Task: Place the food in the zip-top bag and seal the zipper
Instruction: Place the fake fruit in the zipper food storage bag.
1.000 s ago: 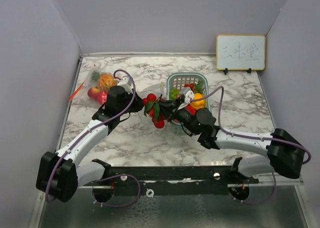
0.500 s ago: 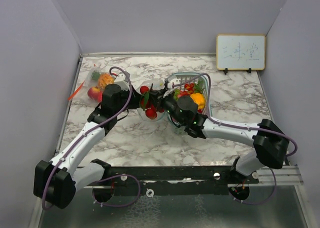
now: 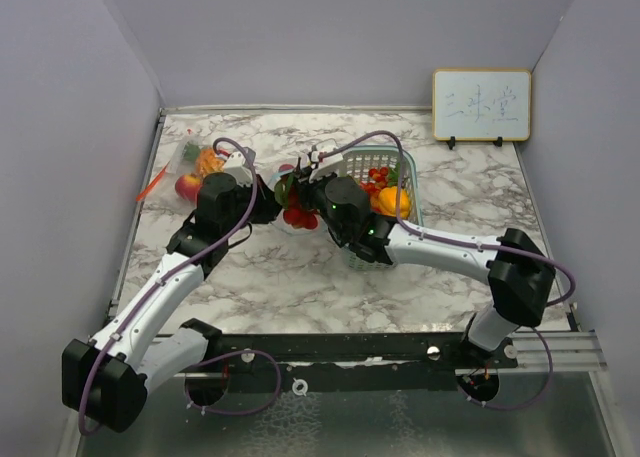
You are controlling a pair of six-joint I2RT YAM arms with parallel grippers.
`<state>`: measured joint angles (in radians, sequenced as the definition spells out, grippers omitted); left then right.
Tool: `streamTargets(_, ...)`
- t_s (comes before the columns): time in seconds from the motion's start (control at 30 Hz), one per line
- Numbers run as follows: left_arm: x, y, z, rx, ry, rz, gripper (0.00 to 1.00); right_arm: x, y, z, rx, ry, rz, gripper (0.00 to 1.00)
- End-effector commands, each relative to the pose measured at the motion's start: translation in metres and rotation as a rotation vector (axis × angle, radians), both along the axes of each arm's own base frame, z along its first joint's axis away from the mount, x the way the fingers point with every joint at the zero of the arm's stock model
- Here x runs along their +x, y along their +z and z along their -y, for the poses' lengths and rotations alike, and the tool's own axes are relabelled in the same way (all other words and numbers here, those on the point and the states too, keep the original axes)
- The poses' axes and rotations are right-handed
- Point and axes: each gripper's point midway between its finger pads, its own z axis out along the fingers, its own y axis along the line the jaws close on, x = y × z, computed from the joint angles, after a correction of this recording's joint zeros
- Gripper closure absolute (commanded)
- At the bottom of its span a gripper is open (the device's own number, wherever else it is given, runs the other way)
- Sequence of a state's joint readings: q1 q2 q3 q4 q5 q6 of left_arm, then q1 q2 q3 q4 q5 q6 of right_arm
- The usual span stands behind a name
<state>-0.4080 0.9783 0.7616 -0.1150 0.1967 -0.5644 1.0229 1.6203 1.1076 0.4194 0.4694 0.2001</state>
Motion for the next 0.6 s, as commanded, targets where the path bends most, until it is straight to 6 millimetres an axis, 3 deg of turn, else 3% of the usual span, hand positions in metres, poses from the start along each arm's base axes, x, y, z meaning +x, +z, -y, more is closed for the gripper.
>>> streamTargets(0.0, -0.007, 0.001, 0.014, -0.070, -0.056, -0.011, 1.00, 0.020, 0.016, -0.008, -0.062, -0.073, 0.005, 0.96)
streamTargets(0.1, -0.008, -0.012, 0.012, -0.069, -0.038, -0.030, 1.00, 0.026, -0.001, -0.008, -0.142, -0.108, -0.035, 0.79)
streamTargets(0.23, -0.006, -0.020, 0.012, -0.070, -0.032, -0.042, 1.00, 0.011, -0.013, -0.003, -0.158, -0.038, -0.050, 0.53)
streamTargets(0.4, -0.003, -0.029, 0.017, -0.080, -0.038, -0.062, 1.00, -0.023, 0.010, -0.002, -0.115, 0.146, -0.001, 0.30)
streamTargets(0.57, 0.000, -0.019, 0.019, -0.092, -0.044, -0.046, 1.00, -0.044, 0.030, 0.015, -0.079, 0.195, 0.004, 0.26)
